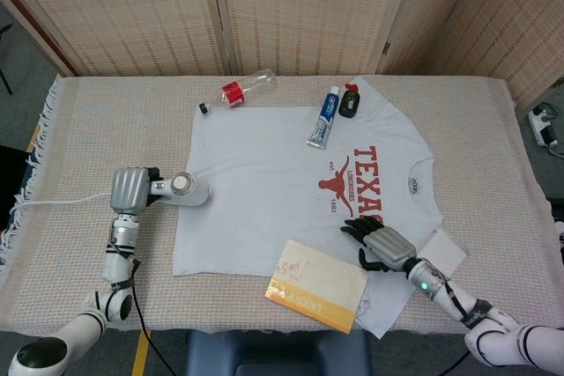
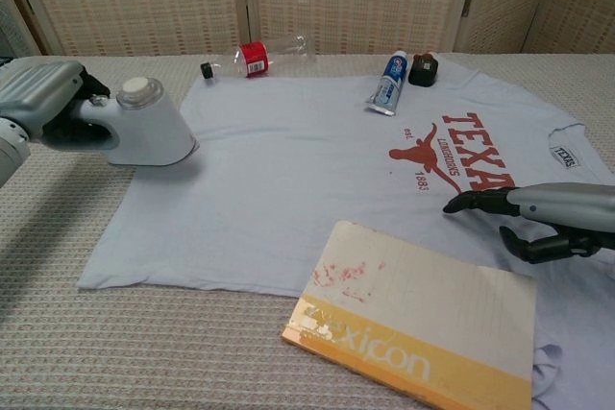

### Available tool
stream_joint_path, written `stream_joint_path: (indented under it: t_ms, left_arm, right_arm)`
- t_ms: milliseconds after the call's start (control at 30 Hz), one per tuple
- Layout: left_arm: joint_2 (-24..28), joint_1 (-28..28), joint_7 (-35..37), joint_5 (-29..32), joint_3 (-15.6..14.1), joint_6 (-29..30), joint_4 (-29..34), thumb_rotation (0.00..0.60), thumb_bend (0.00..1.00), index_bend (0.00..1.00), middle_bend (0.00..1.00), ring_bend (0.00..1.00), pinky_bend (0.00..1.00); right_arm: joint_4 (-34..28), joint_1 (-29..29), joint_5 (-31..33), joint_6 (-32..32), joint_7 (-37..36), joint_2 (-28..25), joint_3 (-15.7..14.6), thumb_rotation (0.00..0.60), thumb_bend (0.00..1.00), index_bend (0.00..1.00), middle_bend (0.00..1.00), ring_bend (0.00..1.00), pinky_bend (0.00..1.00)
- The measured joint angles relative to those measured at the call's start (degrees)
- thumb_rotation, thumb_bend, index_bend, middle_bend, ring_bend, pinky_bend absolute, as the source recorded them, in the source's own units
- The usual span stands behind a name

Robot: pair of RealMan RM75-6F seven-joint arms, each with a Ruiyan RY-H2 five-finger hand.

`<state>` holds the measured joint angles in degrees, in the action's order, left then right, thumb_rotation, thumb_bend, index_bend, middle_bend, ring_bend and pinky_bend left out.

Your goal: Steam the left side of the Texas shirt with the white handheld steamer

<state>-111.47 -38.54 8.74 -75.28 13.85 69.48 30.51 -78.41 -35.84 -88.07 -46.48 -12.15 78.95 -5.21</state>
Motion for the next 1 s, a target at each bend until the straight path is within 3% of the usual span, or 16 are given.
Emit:
stream_joint_path:
  t_ms: [233,400,733,1000]
  left_arm:
    - [0.9,-0.45,-5.72,-4.65,-3.14,2.98,11.87,0.6,0.35,0.9,1.0,0.85,0.83]
    - [-0.34,-1.59,-9.76,-5.47,-3.63,2.43,14.59,0.6,0.35,0.9,1.0,0.84,0.83]
    - [-4.93,-3.29,-15.8,-5.85,-4.29,-0.23,9.77,0.6,0.35,0.9,1.0,0.84,0.83]
    - [-6.27,-2.14,-13.2,-5.38,-4.45,-0.54,2.19,0.6,0.35,0.9,1.0,0.85,0.83]
  right_arm:
    - [0.31,0.16,0.21,0.16,-0.18,-0.03,-0.16,0.18,0.84,0.0,0.0,0.0,0.0]
    - [0.8,0.12,0.16,0.23,-0.58,0.22,-0.14,0.179,0.84,0.0,0.0,0.0,0.0]
    - [0.98,0.0,-0.17,0.13,-1.01,0.33,-0.16,0.18,0.84,0.0,0.0,0.0,0.0]
    - [0.92,0.08,-0.04,-0.02,-0.91,0.22,-0.1,0.179,0.84,0.0,0.0,0.0,0.0]
